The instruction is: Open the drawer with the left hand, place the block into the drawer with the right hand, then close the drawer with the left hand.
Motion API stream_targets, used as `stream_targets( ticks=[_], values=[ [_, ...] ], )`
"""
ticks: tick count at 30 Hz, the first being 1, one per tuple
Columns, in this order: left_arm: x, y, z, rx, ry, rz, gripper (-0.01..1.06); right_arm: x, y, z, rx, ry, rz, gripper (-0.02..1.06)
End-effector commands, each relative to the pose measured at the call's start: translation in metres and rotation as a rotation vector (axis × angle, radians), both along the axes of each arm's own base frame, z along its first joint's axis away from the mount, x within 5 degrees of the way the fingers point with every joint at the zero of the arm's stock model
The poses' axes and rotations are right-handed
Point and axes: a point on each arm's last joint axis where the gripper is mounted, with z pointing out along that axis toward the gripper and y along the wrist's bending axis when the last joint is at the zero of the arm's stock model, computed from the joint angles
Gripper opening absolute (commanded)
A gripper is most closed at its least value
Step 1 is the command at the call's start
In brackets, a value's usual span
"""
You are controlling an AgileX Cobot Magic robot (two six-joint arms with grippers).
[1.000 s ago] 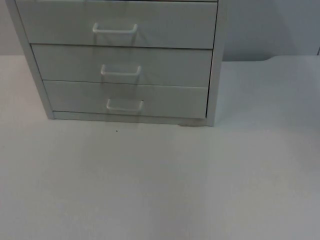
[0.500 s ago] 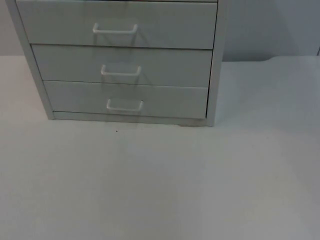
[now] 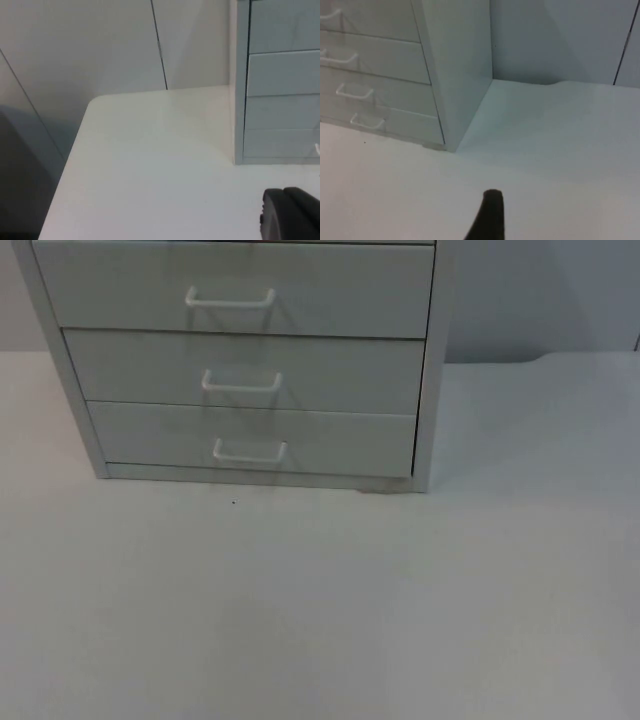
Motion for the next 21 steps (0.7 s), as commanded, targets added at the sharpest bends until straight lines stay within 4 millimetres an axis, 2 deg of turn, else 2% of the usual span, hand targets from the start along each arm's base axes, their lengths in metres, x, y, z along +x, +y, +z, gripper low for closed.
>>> stream_targets(
  ticks=[1,9,16,19,21],
  values=[
    [-0.009,-0.002,-0.005,-0.003,0.019,-0.009,0.0,-0.012,-0.001,-0.009,0.0,-0.006,-0.003,0.73],
    [-0.044,-0.006,-0.011,-0.005,-0.057,-0.021,0.0,-0.057,-0.003,-0.028,0.045,-0.137,-0.019,0.73],
    [-0.066,-0.01,-0.017,-0.036,-0.124,-0.035,0.0,-0.06,-0.007,-0.038,0.018,-0.034,-0.061,0.73],
    [-0.062,-0.01,-0.023,-0.043,-0.097,-0.039,0.0,-0.06,-0.008,-0.038,0.017,-0.035,-0.074,0.73],
    [-0.053,-0.01,-0.042,-0.056,-0.002,-0.042,0.0,-0.06,-0.01,-0.038,0.002,-0.039,-0.089,0.73]
  ],
)
